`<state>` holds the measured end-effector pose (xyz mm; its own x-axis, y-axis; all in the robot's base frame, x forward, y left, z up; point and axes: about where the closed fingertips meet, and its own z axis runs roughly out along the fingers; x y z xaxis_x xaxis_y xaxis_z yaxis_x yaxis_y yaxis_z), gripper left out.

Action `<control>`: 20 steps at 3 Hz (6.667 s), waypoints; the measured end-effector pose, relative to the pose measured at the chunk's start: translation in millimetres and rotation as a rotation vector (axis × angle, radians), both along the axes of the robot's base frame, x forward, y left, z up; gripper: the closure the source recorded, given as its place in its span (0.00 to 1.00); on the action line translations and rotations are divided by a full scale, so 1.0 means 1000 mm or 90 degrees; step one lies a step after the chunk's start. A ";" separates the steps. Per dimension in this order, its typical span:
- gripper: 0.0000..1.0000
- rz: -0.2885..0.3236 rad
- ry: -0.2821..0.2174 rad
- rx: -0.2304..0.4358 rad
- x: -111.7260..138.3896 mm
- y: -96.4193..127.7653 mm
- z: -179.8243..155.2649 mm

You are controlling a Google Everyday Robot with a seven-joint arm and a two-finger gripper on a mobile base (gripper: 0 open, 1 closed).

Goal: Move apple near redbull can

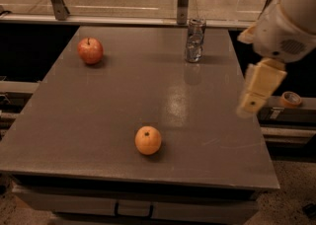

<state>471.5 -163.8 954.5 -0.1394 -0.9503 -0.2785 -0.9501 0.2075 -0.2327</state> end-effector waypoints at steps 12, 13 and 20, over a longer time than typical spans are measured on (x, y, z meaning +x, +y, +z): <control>0.64 0.004 -0.070 0.537 0.251 0.374 -0.110; 0.88 -0.007 -0.093 0.564 0.236 0.354 -0.091; 1.00 -0.079 -0.253 0.428 0.150 0.132 0.038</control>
Offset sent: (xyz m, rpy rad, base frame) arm 0.0432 0.3039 -0.0123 0.3468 -0.0130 0.4326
